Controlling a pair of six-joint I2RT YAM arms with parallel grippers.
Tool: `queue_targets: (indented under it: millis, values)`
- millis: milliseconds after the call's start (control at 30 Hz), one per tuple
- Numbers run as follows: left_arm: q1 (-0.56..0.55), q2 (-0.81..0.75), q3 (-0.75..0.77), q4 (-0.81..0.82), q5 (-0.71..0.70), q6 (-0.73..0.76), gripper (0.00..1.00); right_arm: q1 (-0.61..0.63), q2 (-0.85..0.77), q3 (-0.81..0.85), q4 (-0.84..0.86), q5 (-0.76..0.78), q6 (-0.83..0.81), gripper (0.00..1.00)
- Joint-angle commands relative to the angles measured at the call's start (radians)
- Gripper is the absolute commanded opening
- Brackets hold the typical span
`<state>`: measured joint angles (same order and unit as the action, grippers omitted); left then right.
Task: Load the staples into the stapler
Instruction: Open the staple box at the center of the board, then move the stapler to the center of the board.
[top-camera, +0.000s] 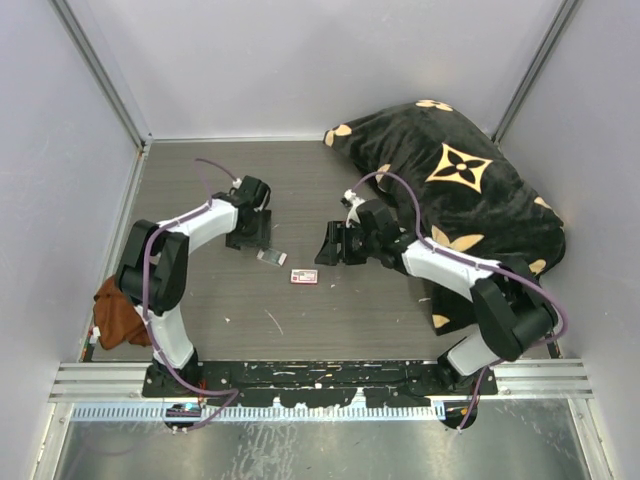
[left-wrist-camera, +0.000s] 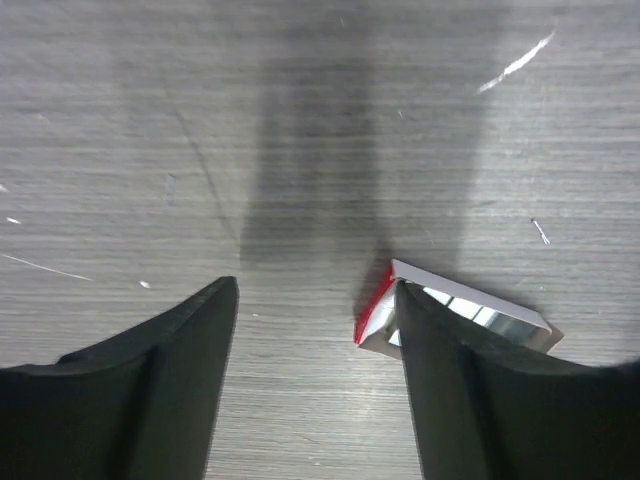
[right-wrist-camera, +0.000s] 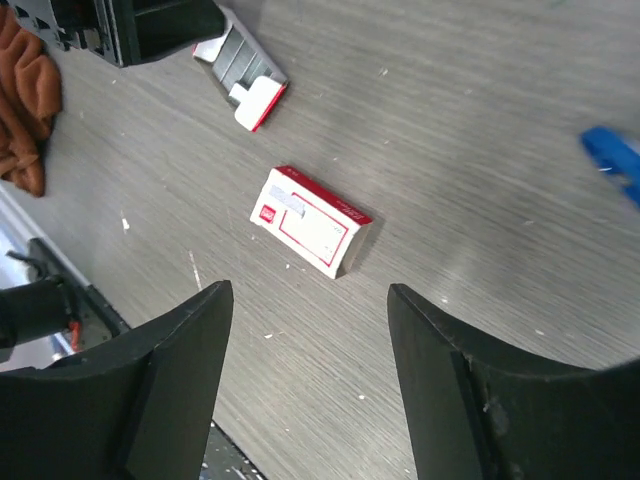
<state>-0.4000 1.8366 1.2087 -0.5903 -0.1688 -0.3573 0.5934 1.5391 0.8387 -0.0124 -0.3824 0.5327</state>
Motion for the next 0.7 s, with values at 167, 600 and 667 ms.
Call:
queue_targets:
  millis: [167,600,667]
  values:
    - [0.020,-0.183,0.084,-0.042,-0.102,0.053,0.89,-0.042,-0.156,0.155,-0.381,0.423,-0.256,0.73]
    - [0.028,-0.636,-0.060,-0.092,0.112,-0.049,1.00,-0.207,0.123,0.355,-0.373,0.342,-0.355,0.69]
    - [0.030,-0.687,-0.091,-0.105,0.132,-0.075,1.00,-0.206,0.169,0.389,-0.369,0.326,-0.378,0.68]
